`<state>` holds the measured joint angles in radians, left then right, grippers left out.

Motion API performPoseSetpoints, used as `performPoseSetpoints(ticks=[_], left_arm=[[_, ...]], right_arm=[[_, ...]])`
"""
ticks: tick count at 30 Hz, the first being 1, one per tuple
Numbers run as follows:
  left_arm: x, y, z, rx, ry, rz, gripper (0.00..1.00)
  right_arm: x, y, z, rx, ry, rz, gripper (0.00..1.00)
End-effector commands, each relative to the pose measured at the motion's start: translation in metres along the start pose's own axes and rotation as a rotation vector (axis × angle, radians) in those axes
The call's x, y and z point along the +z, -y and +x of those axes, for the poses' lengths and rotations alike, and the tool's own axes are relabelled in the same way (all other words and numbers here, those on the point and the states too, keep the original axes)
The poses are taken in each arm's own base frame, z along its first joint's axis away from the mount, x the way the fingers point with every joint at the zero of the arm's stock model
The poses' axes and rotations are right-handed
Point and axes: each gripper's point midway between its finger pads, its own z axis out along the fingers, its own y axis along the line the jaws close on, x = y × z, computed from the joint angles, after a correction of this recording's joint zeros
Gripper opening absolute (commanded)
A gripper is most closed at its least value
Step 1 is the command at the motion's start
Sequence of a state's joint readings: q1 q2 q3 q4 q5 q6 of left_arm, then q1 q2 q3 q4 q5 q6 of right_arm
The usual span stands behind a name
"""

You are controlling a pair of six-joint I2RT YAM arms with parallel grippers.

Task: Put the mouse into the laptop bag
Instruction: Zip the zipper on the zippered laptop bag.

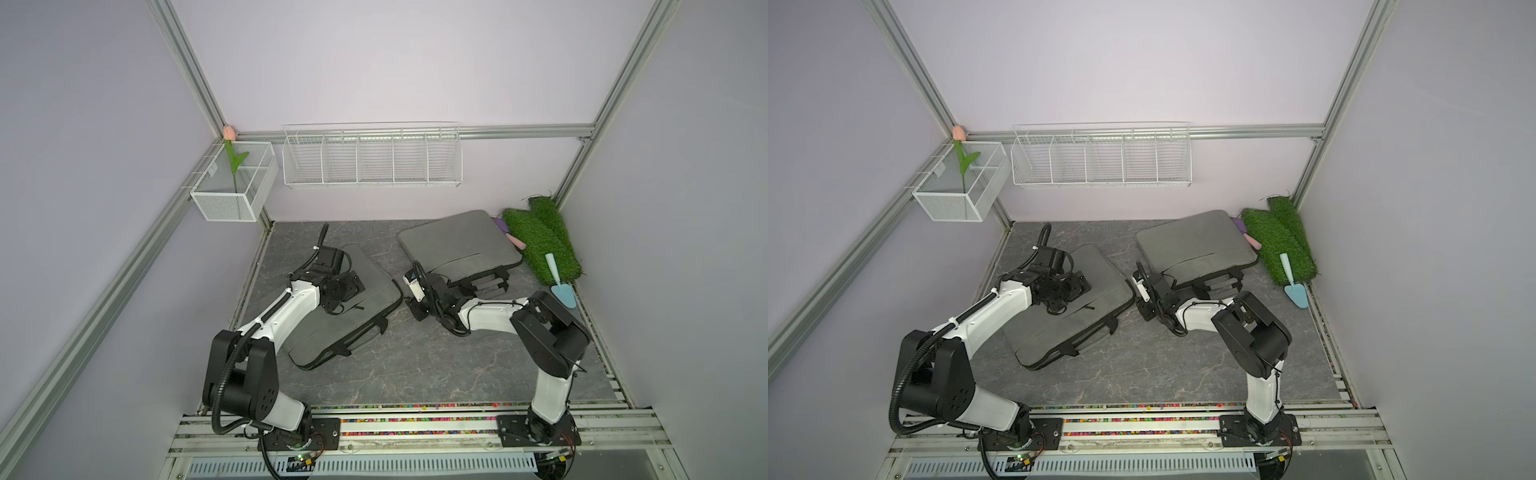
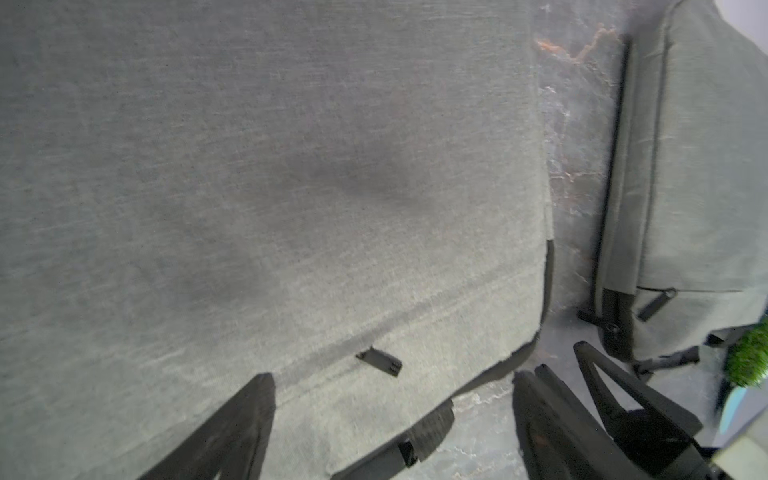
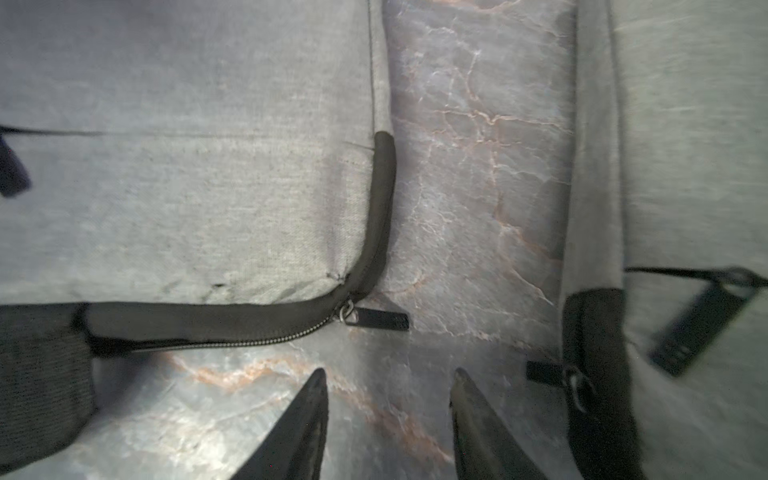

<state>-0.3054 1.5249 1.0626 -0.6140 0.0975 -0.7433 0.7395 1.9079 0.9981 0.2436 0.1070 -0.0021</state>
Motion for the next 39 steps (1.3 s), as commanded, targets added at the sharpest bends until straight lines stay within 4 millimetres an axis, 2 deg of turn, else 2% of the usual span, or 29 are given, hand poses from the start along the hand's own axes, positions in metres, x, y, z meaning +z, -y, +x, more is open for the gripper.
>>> performPoseSetpoints(ticks=[1, 6, 11, 16, 25, 31, 35, 39], left_arm=[[0.012, -0.010, -0.004, -0.008, 0.004, -0.032, 0.89], [0.039, -0.014, 0.002, -0.010, -0.057, -0.054, 0.89], [0.053, -0.016, 0.006, -0.021, -0.084, -0.056, 0.89], [0.052, -0.018, 0.006, -0.021, -0.078, -0.063, 0.89], [0.049, -0.018, 0.004, -0.023, -0.076, -0.065, 0.89], [0.047, -0.014, 0.003, -0.025, -0.071, -0.055, 0.89], [0.047, -0.014, 0.002, -0.026, -0.072, -0.058, 0.89], [0.048, -0.016, 0.001, -0.028, -0.065, -0.069, 0.89]], right_arm=[[0.012, -0.004, -0.009, -0.158, 0.022, -0.021, 0.46], [0.021, -0.005, -0.006, -0.202, -0.012, -0.028, 0.43], [0.027, 0.004, -0.004, -0.221, -0.066, 0.019, 0.44], [0.031, 0.000, 0.002, -0.248, -0.112, -0.027, 0.43], [0.025, -0.005, 0.004, -0.251, -0.134, -0.159, 0.19], [0.021, -0.010, 0.009, -0.252, -0.138, -0.204, 0.09], [0.016, -0.010, 0.009, -0.252, -0.130, -0.210, 0.07], [-0.001, -0.016, 0.000, -0.244, -0.095, -0.242, 0.07]])
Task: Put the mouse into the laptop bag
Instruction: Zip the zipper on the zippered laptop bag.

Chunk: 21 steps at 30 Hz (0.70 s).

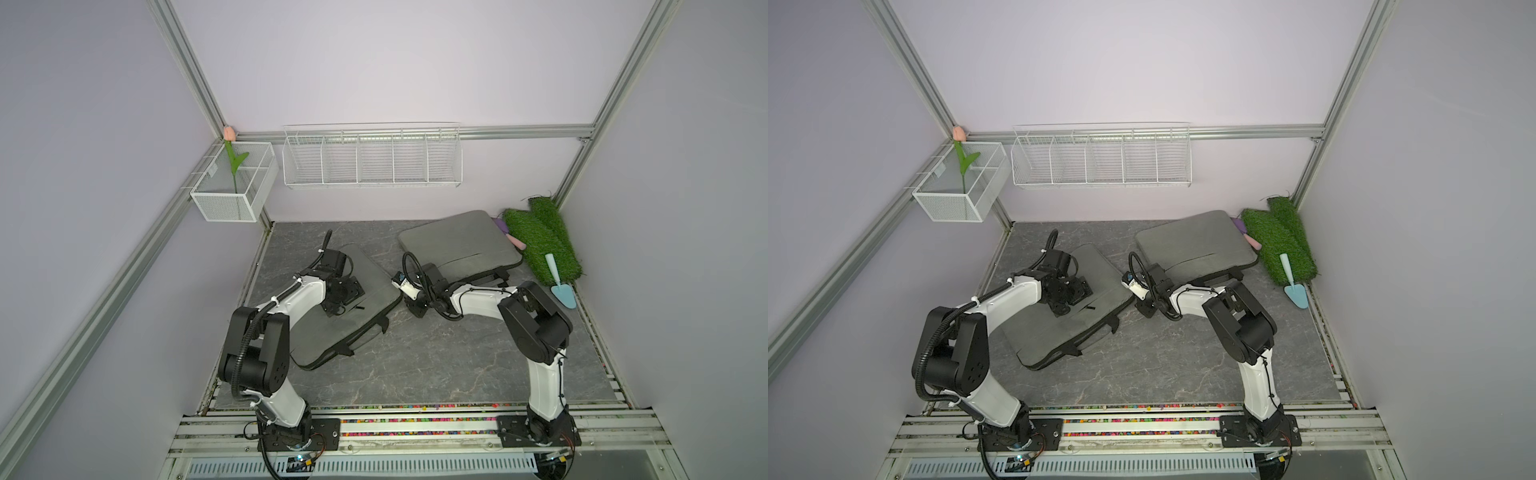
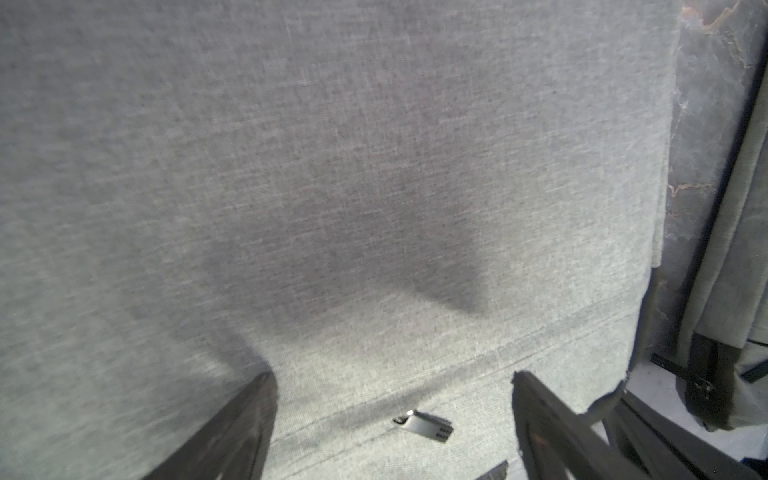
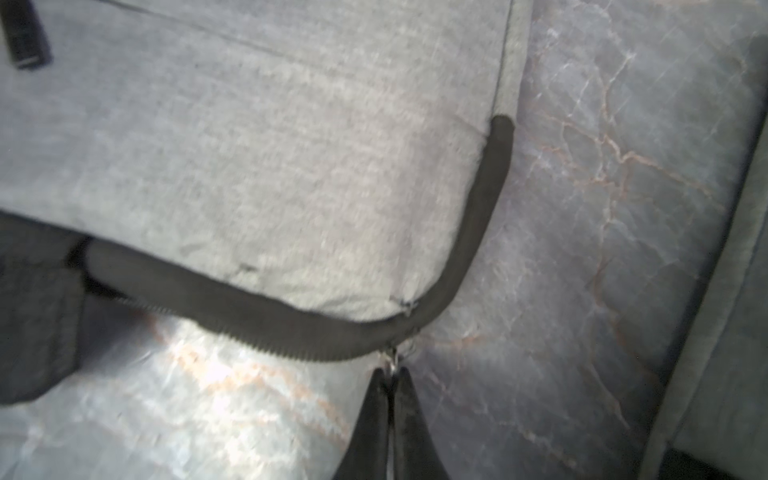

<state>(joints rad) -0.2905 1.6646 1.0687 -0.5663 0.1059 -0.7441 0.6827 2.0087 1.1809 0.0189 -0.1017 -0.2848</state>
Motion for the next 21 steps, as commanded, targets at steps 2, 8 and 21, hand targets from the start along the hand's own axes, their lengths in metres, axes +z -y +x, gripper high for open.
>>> performPoseSetpoints(ticks=[2, 8, 21], left_arm=[[0.011, 0.000, -0.002, -0.010, -0.011, -0.008, 0.89], [0.021, 0.011, 0.002, -0.020, -0.040, 0.051, 0.89], [0.016, 0.055, 0.030, 0.048, -0.075, 0.160, 0.88]], right_arm=[[-0.027, -0.017, -0.010, -0.009, 0.040, -0.084, 0.07], [-0.045, -0.047, -0.014, 0.074, 0.069, -0.203, 0.07], [-0.034, -0.045, -0.020, 0.272, 0.056, -0.148, 0.07]])
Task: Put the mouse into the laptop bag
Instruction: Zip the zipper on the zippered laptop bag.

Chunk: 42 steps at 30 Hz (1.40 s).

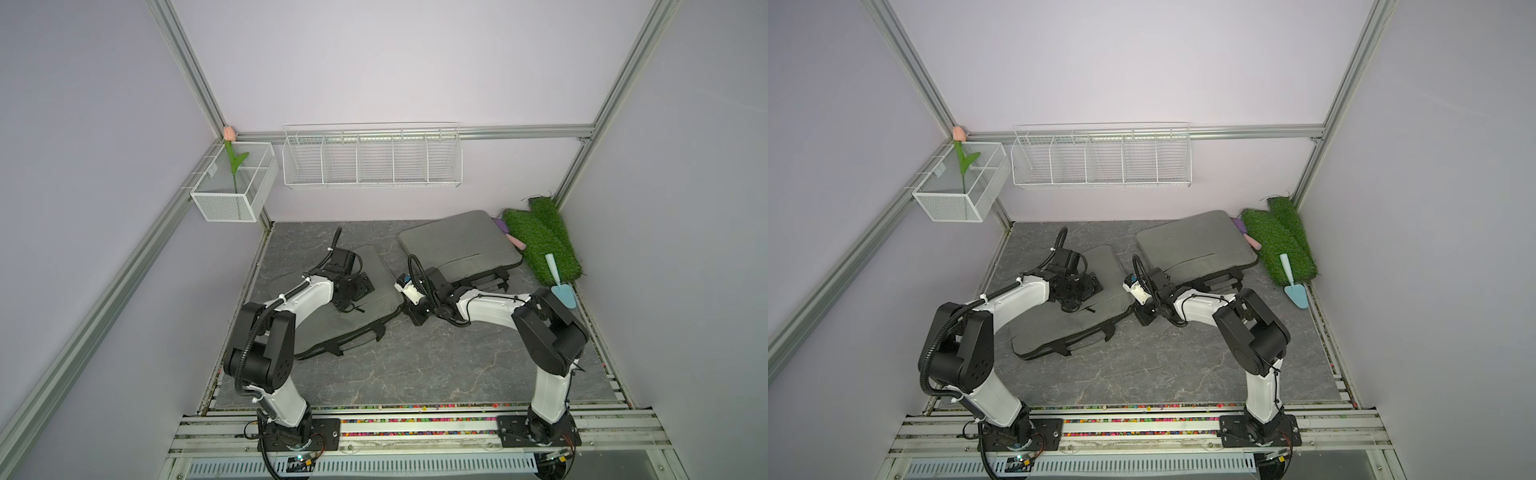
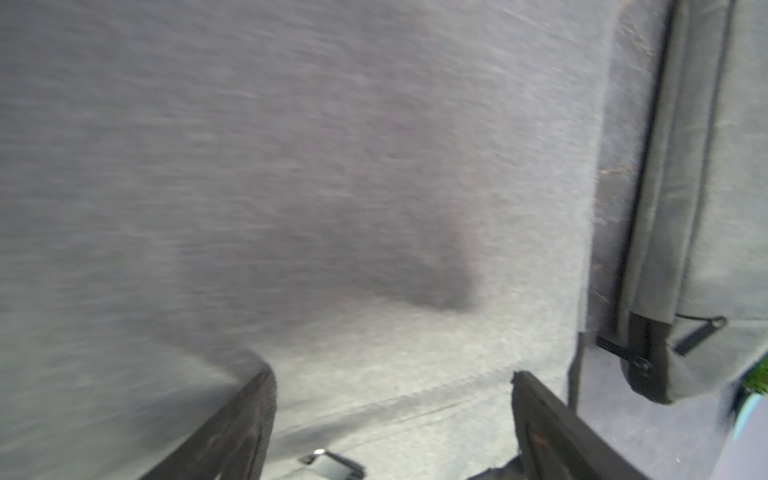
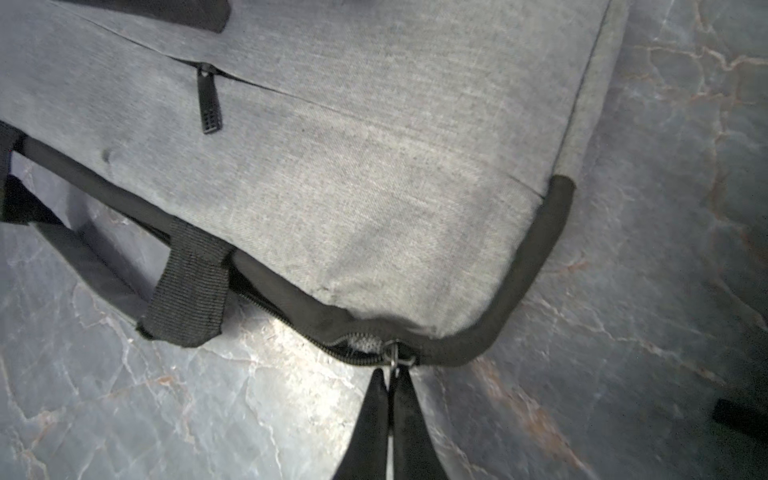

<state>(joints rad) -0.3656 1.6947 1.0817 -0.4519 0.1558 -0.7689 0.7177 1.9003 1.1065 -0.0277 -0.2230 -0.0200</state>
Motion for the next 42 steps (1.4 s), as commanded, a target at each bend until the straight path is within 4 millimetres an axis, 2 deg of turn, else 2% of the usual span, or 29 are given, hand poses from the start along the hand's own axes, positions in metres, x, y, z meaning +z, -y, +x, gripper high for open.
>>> performPoseSetpoints(ticks=[1, 4, 7, 11, 16, 19, 25, 27, 30, 34, 38, 42], left_arm=[[0.006, 0.016, 0.021, -0.005, -0.072, 0.056, 0.88], [-0.001, 0.037, 0.029, 0.011, -0.058, 0.104, 0.88], [0.010, 0.052, 0.045, -0.014, -0.102, 0.141, 0.81], [0.040, 0.077, 0.063, -0.028, -0.161, 0.222, 0.64], [0.100, 0.070, 0.069, -0.067, -0.215, 0.179, 0.42], [0.122, 0.083, 0.079, -0.074, -0.251, 0.231, 0.41], [0.139, 0.103, 0.074, -0.067, -0.244, 0.268, 0.41], [0.144, 0.107, 0.073, -0.062, -0.251, 0.275, 0.40], [0.145, 0.106, 0.072, -0.057, -0.248, 0.273, 0.40], [0.136, 0.098, 0.074, -0.067, -0.240, 0.284, 0.39], [0.117, 0.095, 0.069, -0.086, -0.214, 0.319, 0.39], [0.091, 0.119, 0.061, -0.075, -0.202, 0.398, 0.39]], right_arm=[[-0.008, -0.006, -0.018, 0.028, 0.057, 0.005, 0.07], [-0.014, 0.000, -0.017, 0.035, 0.065, 0.024, 0.07], [-0.016, 0.001, -0.018, 0.046, 0.074, 0.017, 0.07], [-0.016, 0.000, -0.018, 0.060, 0.104, -0.013, 0.07], [-0.018, -0.003, -0.016, 0.058, 0.136, -0.037, 0.07], [-0.018, -0.008, -0.013, 0.039, 0.139, -0.016, 0.07], [-0.015, -0.020, -0.005, -0.004, 0.133, 0.030, 0.07], [-0.017, -0.015, -0.003, 0.005, 0.127, 0.093, 0.07], [-0.024, 0.020, 0.008, 0.075, 0.086, 0.266, 0.07], [-0.033, 0.058, 0.027, 0.193, 0.042, 0.383, 0.07], [-0.034, 0.071, 0.043, 0.231, 0.000, 0.460, 0.07], [-0.033, 0.072, 0.053, 0.219, -0.006, 0.466, 0.07]])
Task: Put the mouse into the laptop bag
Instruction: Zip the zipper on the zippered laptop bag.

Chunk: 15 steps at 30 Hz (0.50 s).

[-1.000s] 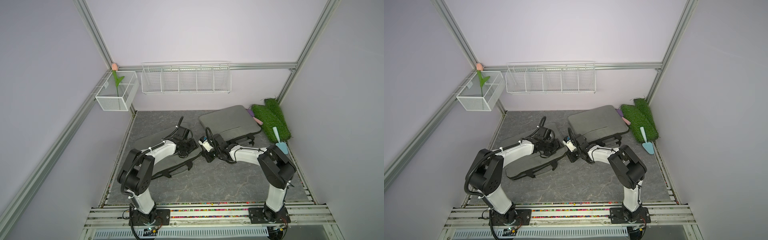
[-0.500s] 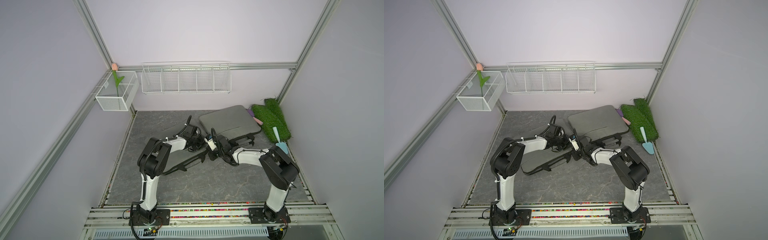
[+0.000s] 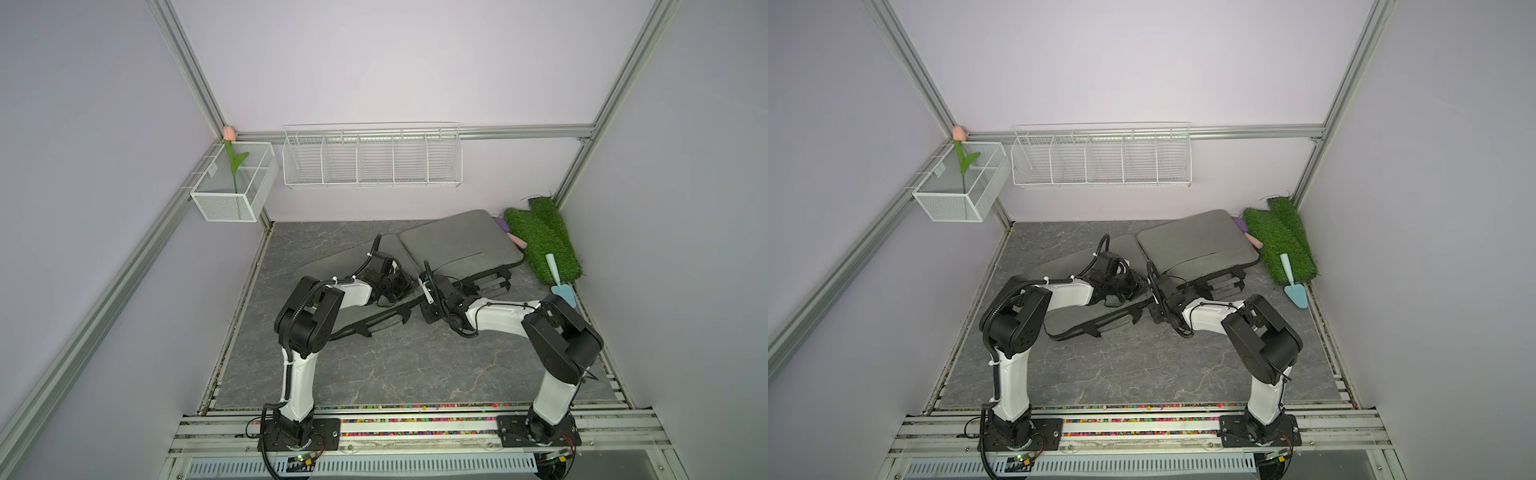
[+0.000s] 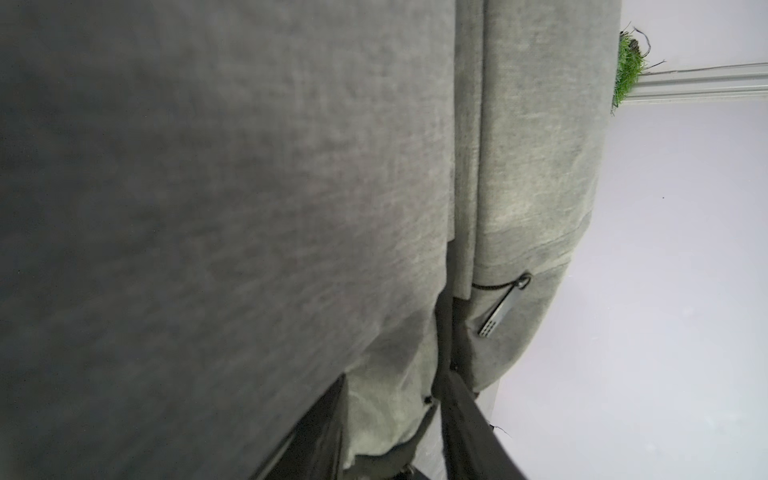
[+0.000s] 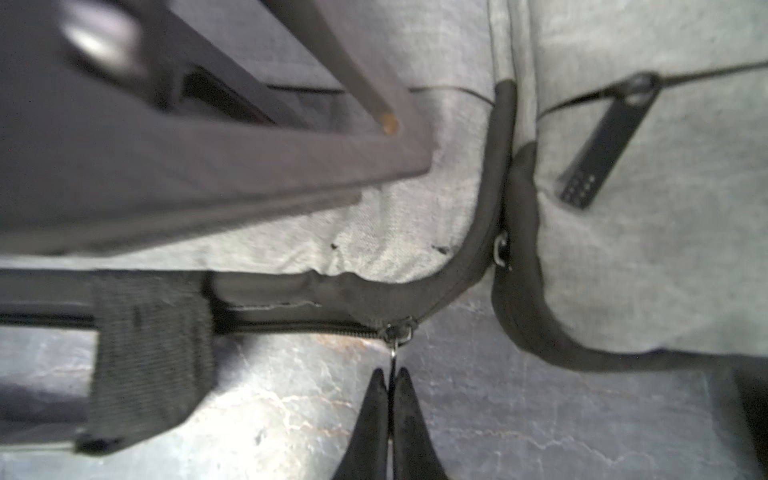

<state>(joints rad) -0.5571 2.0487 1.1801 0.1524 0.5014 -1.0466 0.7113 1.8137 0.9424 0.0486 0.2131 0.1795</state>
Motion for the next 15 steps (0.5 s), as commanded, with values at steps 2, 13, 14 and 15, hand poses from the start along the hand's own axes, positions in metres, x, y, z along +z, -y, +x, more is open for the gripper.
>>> performPoseSetpoints(ticks=[2, 13, 14, 15], left_arm=[[-0.003, -0.012, 0.002, -0.050, 0.015, -0.056, 0.39], [0.013, 0.036, 0.019, -0.036, -0.034, 0.045, 0.39], [0.014, 0.037, 0.020, -0.036, -0.036, 0.047, 0.39], [0.016, 0.035, 0.021, -0.039, -0.038, 0.042, 0.40]], right_arm=[[-0.002, 0.006, 0.021, 0.001, -0.042, 0.029, 0.07], [-0.006, 0.011, 0.029, -0.014, -0.027, 0.041, 0.07], [-0.007, 0.011, 0.028, -0.012, -0.023, 0.037, 0.07], [-0.007, 0.010, 0.028, -0.010, -0.019, 0.033, 0.07]])
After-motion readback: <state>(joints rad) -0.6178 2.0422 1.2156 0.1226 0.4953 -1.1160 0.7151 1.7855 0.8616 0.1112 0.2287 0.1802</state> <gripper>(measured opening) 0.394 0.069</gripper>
